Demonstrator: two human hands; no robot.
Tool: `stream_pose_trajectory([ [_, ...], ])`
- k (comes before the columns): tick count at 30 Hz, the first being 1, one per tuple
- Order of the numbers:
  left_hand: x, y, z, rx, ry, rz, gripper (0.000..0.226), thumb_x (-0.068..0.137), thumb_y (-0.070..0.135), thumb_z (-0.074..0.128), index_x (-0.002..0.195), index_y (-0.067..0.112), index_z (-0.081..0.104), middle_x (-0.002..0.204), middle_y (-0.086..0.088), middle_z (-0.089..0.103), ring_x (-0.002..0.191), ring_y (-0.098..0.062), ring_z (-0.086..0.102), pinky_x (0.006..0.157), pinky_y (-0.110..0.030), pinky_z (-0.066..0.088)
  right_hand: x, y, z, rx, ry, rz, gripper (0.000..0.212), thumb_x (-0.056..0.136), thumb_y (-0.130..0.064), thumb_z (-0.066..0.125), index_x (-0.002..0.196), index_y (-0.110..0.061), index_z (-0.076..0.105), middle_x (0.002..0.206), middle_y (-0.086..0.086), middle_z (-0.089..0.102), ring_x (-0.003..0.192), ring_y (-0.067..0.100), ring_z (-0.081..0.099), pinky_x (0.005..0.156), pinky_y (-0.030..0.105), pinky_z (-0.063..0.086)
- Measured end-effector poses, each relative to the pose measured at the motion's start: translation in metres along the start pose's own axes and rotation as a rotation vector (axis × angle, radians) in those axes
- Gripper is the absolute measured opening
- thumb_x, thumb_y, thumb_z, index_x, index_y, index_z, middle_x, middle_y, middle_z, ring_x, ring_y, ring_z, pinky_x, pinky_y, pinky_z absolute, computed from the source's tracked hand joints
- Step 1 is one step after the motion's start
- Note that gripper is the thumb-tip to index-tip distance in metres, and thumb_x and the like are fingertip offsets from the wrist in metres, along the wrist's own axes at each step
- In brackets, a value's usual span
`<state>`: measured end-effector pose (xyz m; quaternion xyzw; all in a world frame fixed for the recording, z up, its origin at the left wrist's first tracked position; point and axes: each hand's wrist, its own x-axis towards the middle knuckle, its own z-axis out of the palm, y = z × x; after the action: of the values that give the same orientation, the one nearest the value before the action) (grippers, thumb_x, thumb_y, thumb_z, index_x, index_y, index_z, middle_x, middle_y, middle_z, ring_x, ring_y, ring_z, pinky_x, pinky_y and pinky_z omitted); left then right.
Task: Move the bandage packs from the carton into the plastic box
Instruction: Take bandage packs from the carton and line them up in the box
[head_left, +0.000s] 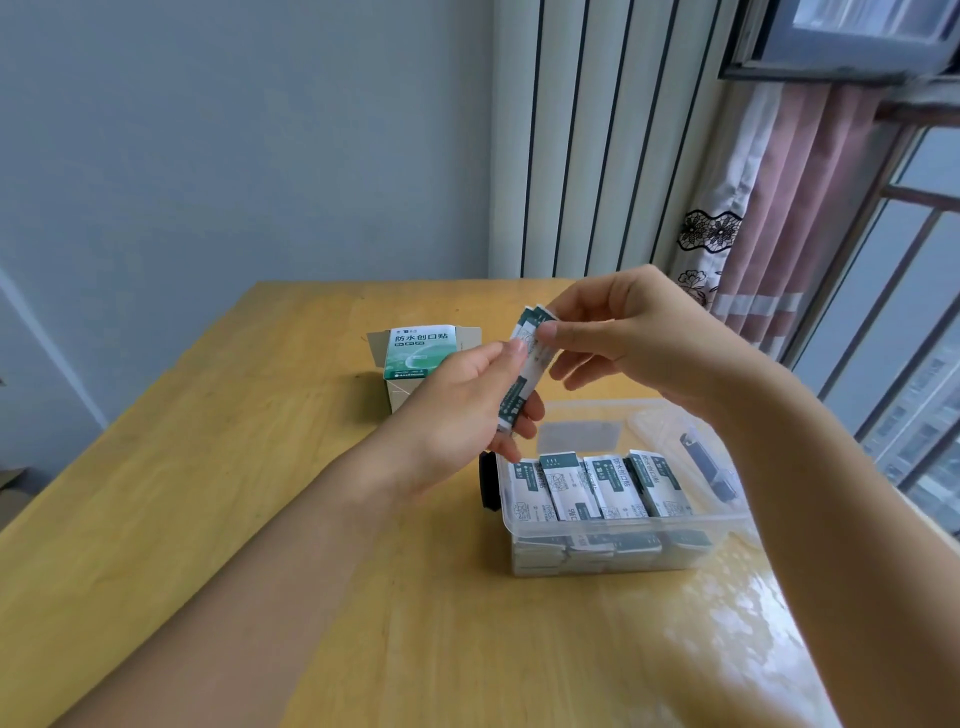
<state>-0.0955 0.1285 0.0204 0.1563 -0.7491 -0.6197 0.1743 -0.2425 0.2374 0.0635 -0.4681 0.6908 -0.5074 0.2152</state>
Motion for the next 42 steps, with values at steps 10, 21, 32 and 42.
stream_pose_trajectory([
  [10,0.0,0.014,-0.025,-0.263,0.111,0.045,0.032,0.088,0.014,0.07,0.119,0.01,0.066,0.086,-0.006,0.077,0.067,-0.01,0.068,0.054,-0.018,0.053,-0.008,-0.003,-0.026,-0.225,-0.085,0.061,0.014,0.087,-0.022,0.074,0.084,-0.008,0.077,0.068,0.005,0.072,0.054,0.011,0.052,0.049,0.023,0.037],
  [21,-0.004,0.006,-0.006,-0.616,-0.128,-0.031,0.044,0.076,0.032,0.067,0.113,0.008,0.073,0.076,-0.001,0.063,0.053,-0.005,0.05,0.05,-0.015,0.049,-0.007,0.007,-0.008,0.214,-0.524,0.18,0.017,0.088,-0.017,0.062,0.077,-0.007,0.071,0.069,0.009,0.065,0.05,0.01,0.052,0.047,0.017,0.04],
  [32,-0.008,0.003,-0.01,-0.471,-0.332,-0.197,0.037,0.078,0.027,0.065,0.105,0.004,0.072,0.069,0.0,0.063,0.054,-0.006,0.055,0.049,-0.014,0.051,-0.011,-0.003,-0.03,-0.14,-0.219,-0.078,0.044,0.085,-0.034,0.064,0.128,-0.023,0.064,0.119,0.002,0.07,0.076,0.017,0.063,0.06,0.03,0.049],
  [42,-0.011,0.004,-0.004,-0.484,-0.424,-0.192,0.043,0.096,0.048,0.047,0.118,0.022,0.073,0.109,-0.007,0.071,0.085,-0.013,0.065,0.06,-0.024,0.05,-0.01,-0.006,-0.015,-0.045,-0.194,-0.176,0.01,0.092,-0.008,0.066,0.097,-0.001,0.073,0.073,0.007,0.068,0.059,0.021,0.053,0.051,0.026,0.044],
])
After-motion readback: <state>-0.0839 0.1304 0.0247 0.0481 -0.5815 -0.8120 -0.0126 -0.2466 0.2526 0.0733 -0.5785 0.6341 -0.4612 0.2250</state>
